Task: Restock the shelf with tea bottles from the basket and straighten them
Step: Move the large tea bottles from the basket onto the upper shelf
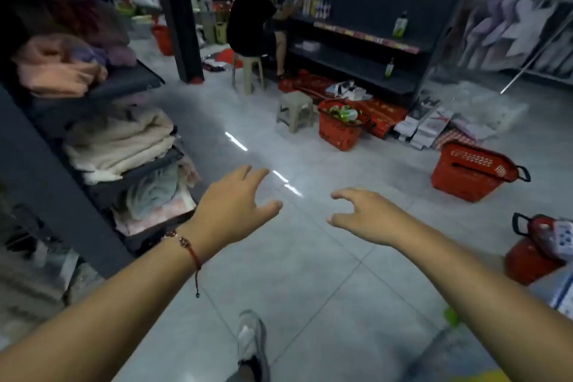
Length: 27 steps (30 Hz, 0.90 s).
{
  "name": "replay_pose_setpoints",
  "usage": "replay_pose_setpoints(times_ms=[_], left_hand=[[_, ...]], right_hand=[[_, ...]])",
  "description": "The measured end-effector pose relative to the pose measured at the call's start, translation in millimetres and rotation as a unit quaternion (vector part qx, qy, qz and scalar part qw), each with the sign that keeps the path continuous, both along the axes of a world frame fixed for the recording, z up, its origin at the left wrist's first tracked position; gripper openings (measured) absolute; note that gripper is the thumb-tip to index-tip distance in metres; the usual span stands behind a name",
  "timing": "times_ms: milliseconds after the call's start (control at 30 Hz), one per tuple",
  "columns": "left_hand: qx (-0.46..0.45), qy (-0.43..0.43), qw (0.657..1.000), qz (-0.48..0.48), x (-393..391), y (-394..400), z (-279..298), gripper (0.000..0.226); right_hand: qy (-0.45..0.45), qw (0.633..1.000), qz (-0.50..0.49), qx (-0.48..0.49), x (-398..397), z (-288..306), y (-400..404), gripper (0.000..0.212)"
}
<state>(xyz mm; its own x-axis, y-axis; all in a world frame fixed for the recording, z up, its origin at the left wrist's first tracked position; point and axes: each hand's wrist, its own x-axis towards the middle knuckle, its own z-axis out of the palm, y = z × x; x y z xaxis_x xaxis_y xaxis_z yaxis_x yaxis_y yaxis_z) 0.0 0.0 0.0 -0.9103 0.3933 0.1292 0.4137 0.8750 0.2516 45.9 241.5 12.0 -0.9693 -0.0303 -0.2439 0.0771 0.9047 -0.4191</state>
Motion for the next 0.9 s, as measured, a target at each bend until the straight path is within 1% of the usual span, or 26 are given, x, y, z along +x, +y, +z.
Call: replay_pose_setpoints(times_ms=[67, 133, 233, 367, 533, 733, 900], left_hand=[[0.007, -0.006, 1.0, 0.012, -30, -1, -21, 0.073], [-0.004, -0.037, 0.999, 0.02, -66, -2, -46, 0.073], [-0.012, -0.069, 0.997, 0.026, -133, 1, -79, 0.071], [-0.028, -0.114, 0.992, 0.042, -232, 3, -98, 0.073], [-0.055, -0.133, 0.989, 0.011, -342, 22, -91, 0.074], [-0.041, -0.1, 0.994, -0.021, -460, 61, -79, 0.073], [-0.049, -0.087, 0.995, -0.026, -563, 104, -81, 0.071]], right_hand=[[-0.023, 1.0, 0.002, -0.011, -29, -18, 3, 0.06], [-0.056, 0.998, -0.001, -0.02, -65, -40, 6, 0.06], [-0.08, 0.996, -0.01, -0.04, -134, -74, 5, 0.058], [-0.093, 0.993, -0.048, -0.061, -229, -99, 3, 0.057], [-0.062, 0.994, -0.075, -0.059, -325, -94, 14, 0.056], [-0.033, 0.992, -0.102, -0.068, -427, -91, 55, 0.055], [-0.024, 0.991, -0.102, -0.085, -532, -99, 100, 0.054]])
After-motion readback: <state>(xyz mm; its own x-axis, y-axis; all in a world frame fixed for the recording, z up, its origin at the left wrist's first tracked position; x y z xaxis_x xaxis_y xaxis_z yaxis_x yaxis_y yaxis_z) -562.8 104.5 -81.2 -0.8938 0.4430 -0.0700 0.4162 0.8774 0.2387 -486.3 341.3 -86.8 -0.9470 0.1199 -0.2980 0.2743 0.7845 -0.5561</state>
